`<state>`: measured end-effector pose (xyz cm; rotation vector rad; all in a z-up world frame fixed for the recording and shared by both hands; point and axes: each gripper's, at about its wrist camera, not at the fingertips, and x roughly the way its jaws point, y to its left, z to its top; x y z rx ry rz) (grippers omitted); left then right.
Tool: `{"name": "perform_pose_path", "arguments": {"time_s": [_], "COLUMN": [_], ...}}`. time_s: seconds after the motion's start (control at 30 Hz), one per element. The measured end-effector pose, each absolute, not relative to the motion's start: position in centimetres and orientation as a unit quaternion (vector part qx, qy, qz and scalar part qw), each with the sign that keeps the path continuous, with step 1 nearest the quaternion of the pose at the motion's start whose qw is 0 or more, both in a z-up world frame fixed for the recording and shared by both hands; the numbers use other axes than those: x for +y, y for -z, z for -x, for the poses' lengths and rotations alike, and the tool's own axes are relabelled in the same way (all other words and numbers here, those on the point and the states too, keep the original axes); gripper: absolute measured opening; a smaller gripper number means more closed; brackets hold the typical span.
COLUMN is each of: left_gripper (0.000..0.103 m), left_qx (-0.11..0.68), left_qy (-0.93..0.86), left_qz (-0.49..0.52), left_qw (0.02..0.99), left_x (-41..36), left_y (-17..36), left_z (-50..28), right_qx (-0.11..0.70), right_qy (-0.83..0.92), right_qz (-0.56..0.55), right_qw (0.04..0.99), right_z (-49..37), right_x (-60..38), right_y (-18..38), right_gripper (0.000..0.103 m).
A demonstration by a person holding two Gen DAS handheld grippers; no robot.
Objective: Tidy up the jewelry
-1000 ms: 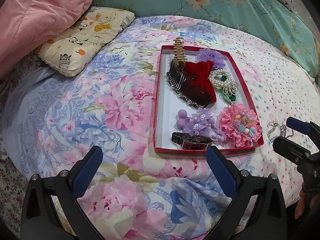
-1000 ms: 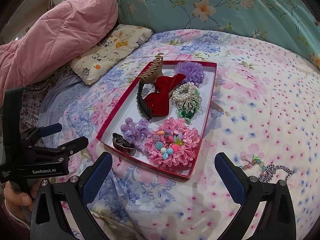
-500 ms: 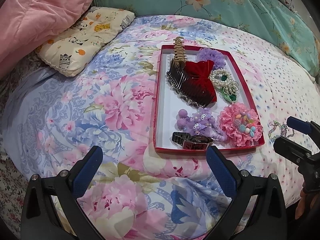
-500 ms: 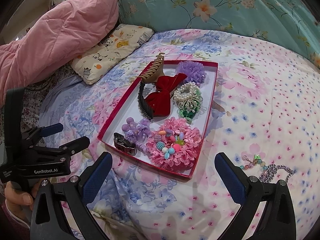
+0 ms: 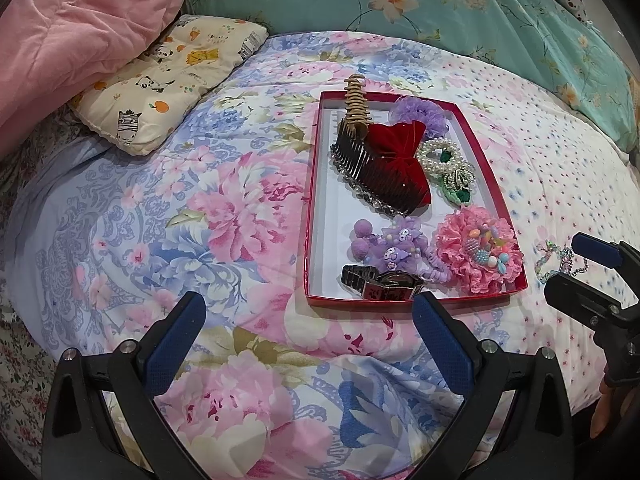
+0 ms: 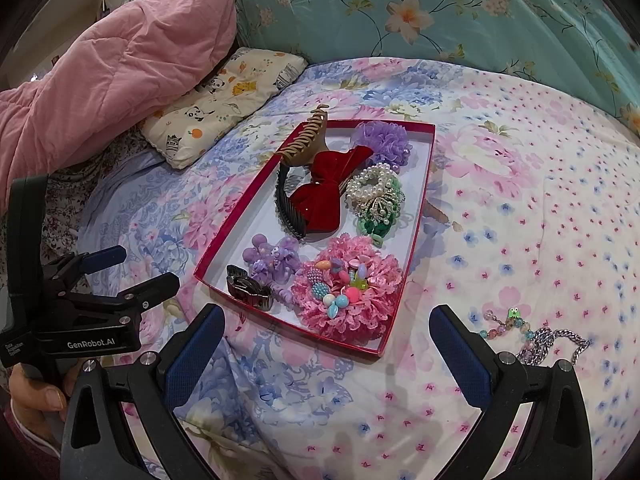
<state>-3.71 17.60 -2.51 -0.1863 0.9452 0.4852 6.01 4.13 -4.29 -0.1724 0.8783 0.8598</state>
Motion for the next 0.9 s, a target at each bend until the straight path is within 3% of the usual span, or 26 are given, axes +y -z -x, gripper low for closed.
{"name": "perform_pose_path", "arguments": {"time_s": [0.9], "left_gripper": [0.103], "left_qx": [0.45], "left_qy": [-0.229], "left_qz": [0.087], "left_qw": [0.859], "left_x": [17.36], "left_y": [2.31], "left_z": [3.5], "right_qx": [0.413], "right_qy": [-0.403], "right_qz": [0.081], "right_qw": [0.813], "right_z": [-6.08], "right_x": [4.09], "right_y": [4.25], "right_gripper": [0.103]}}
